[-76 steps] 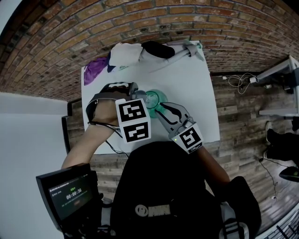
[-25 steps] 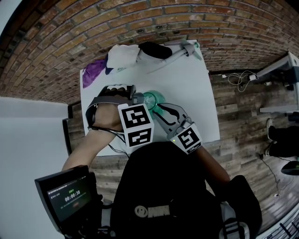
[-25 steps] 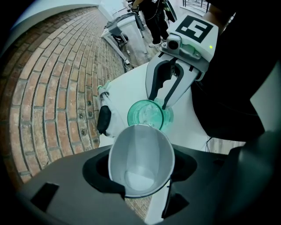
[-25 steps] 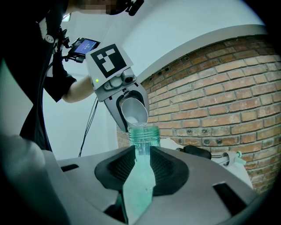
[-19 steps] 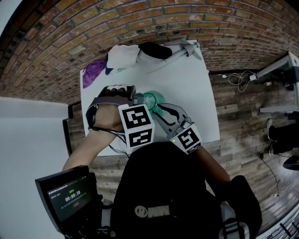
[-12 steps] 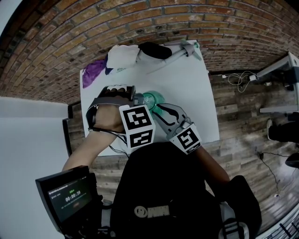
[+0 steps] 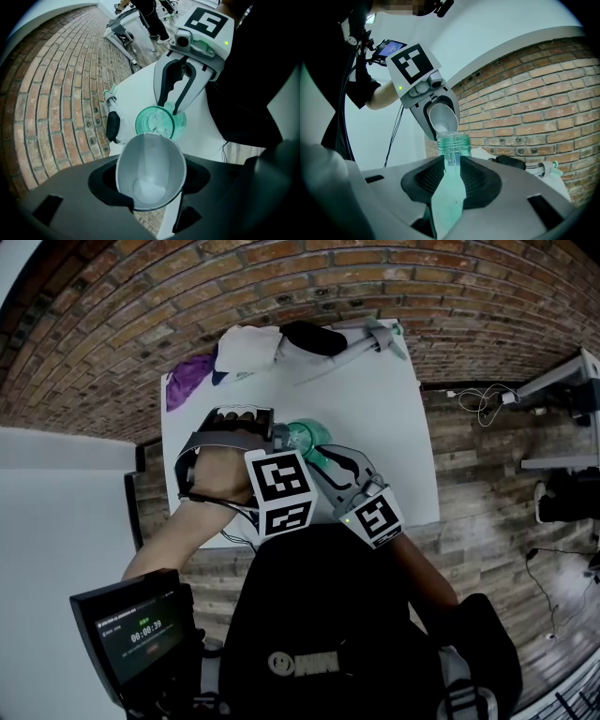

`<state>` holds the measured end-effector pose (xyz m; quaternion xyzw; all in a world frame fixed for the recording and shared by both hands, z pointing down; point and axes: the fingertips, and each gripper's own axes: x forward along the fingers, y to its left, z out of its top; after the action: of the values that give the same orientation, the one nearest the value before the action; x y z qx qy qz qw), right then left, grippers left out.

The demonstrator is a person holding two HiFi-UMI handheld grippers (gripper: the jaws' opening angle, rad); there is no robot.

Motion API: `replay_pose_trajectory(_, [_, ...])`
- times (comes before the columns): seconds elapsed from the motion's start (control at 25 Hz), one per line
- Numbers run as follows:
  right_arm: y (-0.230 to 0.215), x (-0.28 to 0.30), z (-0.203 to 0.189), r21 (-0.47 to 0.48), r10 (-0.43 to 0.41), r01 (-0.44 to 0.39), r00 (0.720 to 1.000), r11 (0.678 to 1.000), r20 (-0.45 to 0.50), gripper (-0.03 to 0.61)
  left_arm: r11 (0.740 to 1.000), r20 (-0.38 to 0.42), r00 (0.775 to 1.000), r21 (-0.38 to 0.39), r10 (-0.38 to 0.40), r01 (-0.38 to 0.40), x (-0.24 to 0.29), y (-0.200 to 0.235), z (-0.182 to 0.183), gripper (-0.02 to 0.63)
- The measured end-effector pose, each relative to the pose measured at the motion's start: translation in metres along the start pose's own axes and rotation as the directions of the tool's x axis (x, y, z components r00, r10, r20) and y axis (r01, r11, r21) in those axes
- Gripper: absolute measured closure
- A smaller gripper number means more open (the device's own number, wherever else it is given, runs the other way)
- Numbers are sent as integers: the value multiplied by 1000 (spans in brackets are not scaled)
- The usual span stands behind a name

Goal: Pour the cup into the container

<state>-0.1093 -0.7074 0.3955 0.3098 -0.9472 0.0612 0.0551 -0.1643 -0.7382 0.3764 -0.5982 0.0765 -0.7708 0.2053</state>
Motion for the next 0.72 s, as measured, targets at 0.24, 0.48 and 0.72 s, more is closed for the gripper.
replay_pose_trajectory(0.24, [0, 1, -1, -11, 2, -2, 1000, 1000, -2, 472, 1000, -6, 1000, 10, 18, -18, 1, 1, -1, 341])
replay_pose_trajectory(0.48, [0, 1, 0, 5, -2, 2, 1000, 1000, 1, 471, 998, -20, 998, 35, 56, -56, 0, 1, 0, 341])
replay_pose_trajectory(0.72, [0, 1, 0, 6, -2, 2, 1000, 1000, 4, 471, 993, -45, 994, 71, 102, -99, 0, 2, 0, 341])
